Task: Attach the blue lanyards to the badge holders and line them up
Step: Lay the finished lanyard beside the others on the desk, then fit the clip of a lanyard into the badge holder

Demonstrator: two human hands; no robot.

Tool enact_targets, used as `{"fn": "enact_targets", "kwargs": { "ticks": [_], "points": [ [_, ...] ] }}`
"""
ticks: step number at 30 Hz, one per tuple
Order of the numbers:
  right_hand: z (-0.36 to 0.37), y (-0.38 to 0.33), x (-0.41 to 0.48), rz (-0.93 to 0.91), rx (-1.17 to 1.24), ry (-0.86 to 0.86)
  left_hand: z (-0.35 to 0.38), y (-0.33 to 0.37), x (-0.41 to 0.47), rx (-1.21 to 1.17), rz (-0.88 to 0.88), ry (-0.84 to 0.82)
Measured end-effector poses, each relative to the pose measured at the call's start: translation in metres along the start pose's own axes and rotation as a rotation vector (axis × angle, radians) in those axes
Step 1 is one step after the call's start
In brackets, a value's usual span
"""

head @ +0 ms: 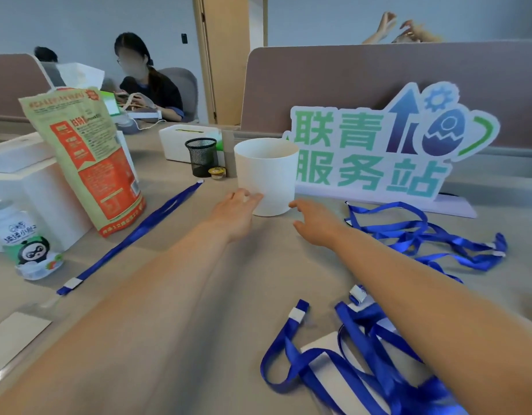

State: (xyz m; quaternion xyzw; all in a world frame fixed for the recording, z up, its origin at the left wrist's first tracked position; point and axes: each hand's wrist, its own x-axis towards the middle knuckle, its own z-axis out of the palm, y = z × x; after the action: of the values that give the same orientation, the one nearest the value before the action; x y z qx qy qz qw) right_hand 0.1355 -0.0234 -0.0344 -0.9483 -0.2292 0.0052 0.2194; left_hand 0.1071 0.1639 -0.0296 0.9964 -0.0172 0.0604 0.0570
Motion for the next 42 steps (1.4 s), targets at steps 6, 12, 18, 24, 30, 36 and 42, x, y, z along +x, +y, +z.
{"fn": "enact_targets", "kwargs": {
  "ticks": [6, 12, 18, 24, 30, 36, 42],
  "points": [
    [-0.023, 0.024, -0.028, 0.052, -0.050, -0.002, 0.004, 0.027, -0.017, 0.000, 0.040, -0.027],
    [-0.047, 0.046, -0.091, 0.055, -0.045, 0.059, 0.005, 0.078, -0.059, -0.044, 0.148, 0.007],
    [-0.060, 0.062, -0.158, 0.076, -0.028, 0.071, 0.002, 0.128, -0.101, -0.135, 0.257, -0.017],
    [-0.065, 0.076, -0.206, 0.072, -0.054, 0.060, 0.008, 0.153, -0.126, -0.149, 0.302, -0.119],
    [-0.072, 0.090, -0.238, 0.145, -0.172, 0.001, 0.007, 0.189, -0.135, -0.105, 0.424, -0.035],
    [-0.070, 0.097, -0.247, 0.170, -0.217, -0.053, 0.013, 0.207, -0.130, -0.019, 0.469, -0.098],
    [-0.063, 0.110, -0.249, 0.157, -0.069, 0.085, 0.021, 0.216, -0.125, -0.132, 0.462, -0.098]
  ]
}}
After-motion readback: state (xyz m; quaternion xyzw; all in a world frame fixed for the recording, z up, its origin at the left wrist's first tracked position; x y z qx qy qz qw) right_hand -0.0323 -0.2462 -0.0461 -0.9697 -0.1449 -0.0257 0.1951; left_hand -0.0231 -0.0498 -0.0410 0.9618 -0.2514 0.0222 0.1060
